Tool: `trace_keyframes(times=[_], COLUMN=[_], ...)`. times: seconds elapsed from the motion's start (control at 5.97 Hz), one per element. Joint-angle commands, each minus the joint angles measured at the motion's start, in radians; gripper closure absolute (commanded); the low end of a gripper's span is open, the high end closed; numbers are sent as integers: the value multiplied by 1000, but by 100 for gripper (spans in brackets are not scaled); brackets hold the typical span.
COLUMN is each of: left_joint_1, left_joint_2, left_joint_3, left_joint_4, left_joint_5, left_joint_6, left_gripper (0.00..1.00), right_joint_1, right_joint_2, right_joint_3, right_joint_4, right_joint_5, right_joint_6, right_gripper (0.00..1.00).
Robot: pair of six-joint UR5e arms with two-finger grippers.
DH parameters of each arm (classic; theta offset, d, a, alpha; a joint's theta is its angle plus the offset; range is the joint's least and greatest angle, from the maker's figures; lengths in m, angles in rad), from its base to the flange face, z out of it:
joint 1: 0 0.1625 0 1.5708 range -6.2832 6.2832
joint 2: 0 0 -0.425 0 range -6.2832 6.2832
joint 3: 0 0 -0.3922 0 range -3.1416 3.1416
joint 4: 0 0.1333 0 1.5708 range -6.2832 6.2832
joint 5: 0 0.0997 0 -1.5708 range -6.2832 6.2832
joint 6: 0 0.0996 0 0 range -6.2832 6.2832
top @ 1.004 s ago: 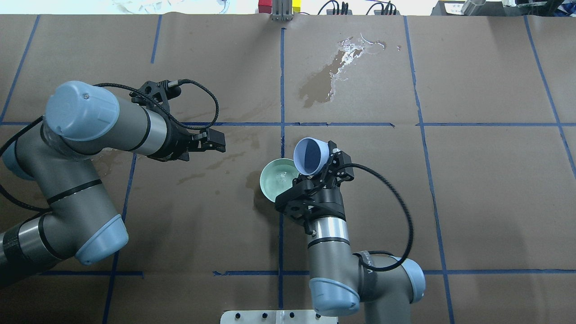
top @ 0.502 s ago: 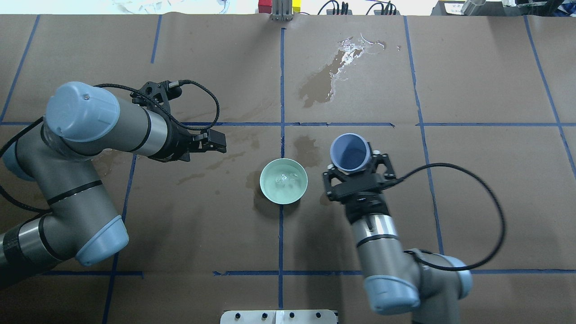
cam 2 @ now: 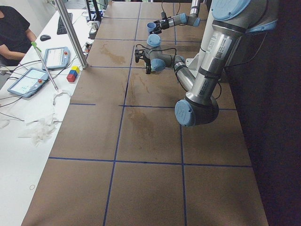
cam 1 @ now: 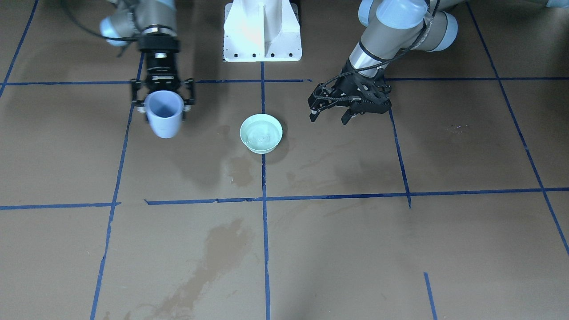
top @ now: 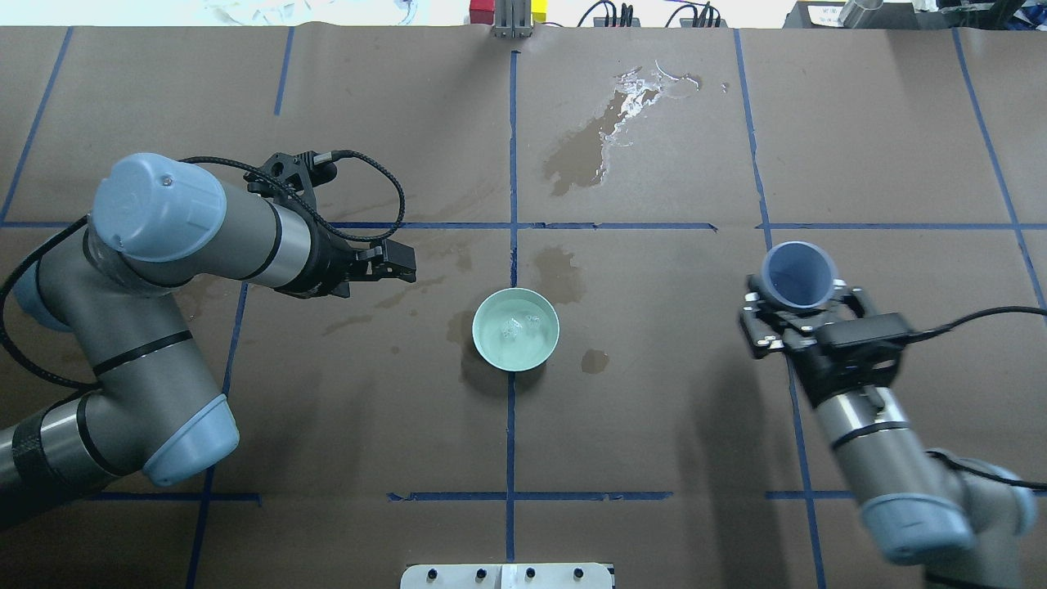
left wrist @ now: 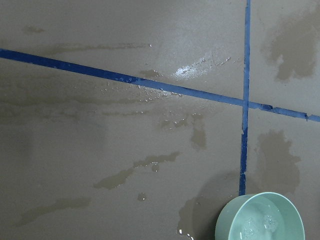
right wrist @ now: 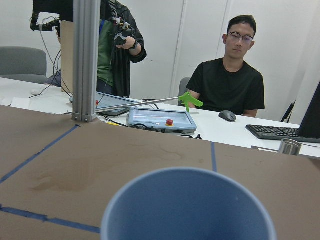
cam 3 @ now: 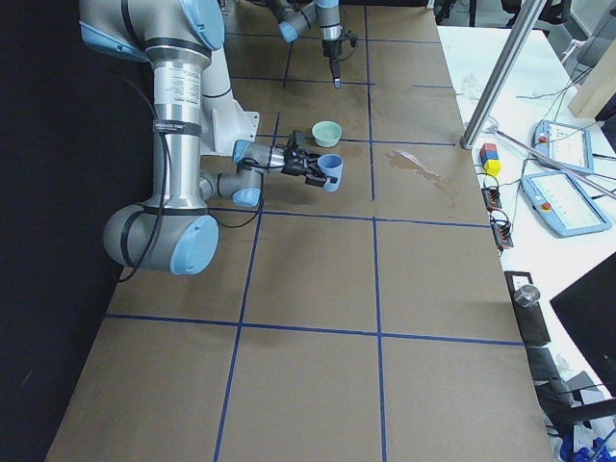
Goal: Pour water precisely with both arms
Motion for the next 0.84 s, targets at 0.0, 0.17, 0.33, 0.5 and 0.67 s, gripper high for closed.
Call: trace_keyframes(times=[0.0,0.17,0.33,0.5,0.67], left_joint_1=[1,1,1,-1,-1], left_joint_2=[-1,-5,-5,-4,-5], left_joint_3=[2,1,-1,-4,-7], left_joint_4=[0,0,0,0,0], left_joint_5=[2,0,2,2,2], left_joint_6=[0,0,0,0,0], left_gripper=[0,0,0,0,0], right_joint_1=[106,122,123,122,120], right_joint_2=[-183,-191,-191,-189,-185], right_joint_3=[-16,-87,-179,-210,-237], right_joint_4=[159,196,338,354,356], right_joint_5=[140,147,147,143,138], right_joint_6=[48,100,125,130,130], right_gripper=[85,84,84,84,79])
